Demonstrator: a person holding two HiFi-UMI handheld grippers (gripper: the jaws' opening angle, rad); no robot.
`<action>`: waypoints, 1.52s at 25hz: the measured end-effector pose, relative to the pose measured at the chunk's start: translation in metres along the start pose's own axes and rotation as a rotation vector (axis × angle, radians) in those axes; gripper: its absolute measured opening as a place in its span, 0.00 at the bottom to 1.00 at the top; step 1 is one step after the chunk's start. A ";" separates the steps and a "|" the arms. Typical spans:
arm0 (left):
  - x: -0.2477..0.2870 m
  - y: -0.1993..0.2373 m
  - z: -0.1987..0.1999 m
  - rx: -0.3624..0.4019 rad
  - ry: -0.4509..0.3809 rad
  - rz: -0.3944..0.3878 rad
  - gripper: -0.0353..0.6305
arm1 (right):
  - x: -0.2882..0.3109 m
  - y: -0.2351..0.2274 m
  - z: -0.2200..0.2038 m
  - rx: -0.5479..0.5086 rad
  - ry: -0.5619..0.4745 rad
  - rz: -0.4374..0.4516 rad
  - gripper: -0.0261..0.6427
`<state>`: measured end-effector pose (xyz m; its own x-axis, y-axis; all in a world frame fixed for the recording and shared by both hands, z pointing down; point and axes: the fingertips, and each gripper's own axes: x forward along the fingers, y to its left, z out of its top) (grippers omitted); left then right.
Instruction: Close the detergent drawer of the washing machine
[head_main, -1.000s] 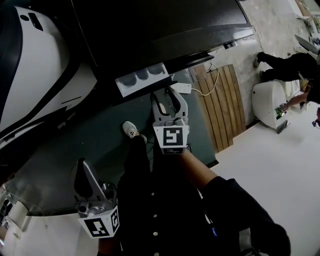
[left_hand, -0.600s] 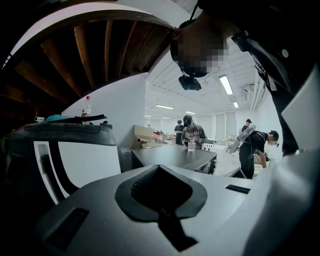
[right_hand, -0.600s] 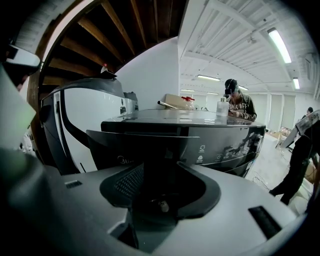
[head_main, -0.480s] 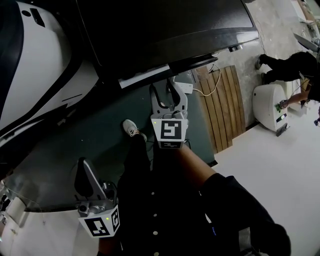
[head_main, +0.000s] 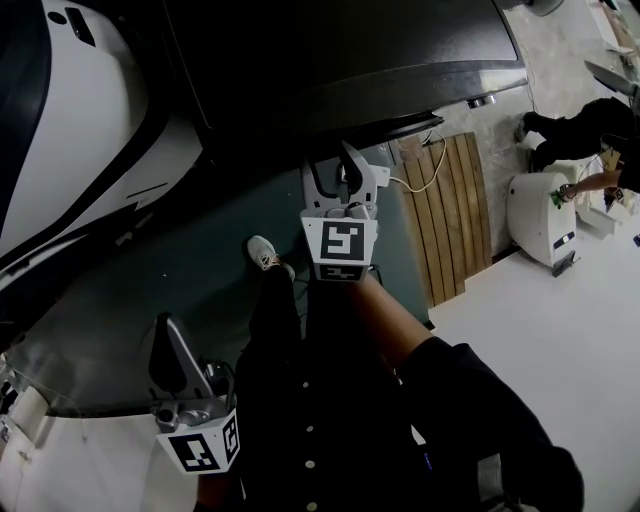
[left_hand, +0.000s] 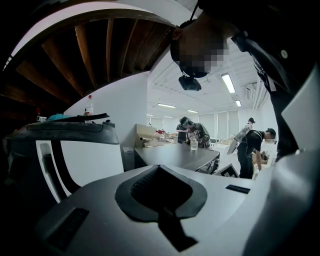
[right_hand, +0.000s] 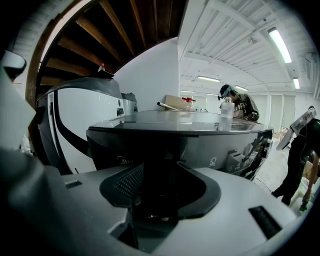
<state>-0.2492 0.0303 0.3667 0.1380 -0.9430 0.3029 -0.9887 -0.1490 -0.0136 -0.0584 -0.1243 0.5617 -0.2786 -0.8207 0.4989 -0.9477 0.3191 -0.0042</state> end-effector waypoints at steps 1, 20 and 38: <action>0.000 0.001 0.000 -0.001 0.001 0.001 0.07 | 0.000 0.001 0.002 0.004 0.006 0.000 0.36; 0.007 0.007 0.001 0.001 0.002 0.009 0.07 | 0.007 0.002 0.004 -0.003 -0.013 0.004 0.33; 0.007 0.001 0.054 -0.008 -0.107 0.012 0.07 | -0.080 -0.014 0.094 0.004 -0.094 0.208 0.09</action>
<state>-0.2461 0.0076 0.3172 0.1307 -0.9712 0.1992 -0.9908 -0.1352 -0.0087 -0.0372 -0.1082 0.4401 -0.4810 -0.7782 0.4039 -0.8691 0.4840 -0.1024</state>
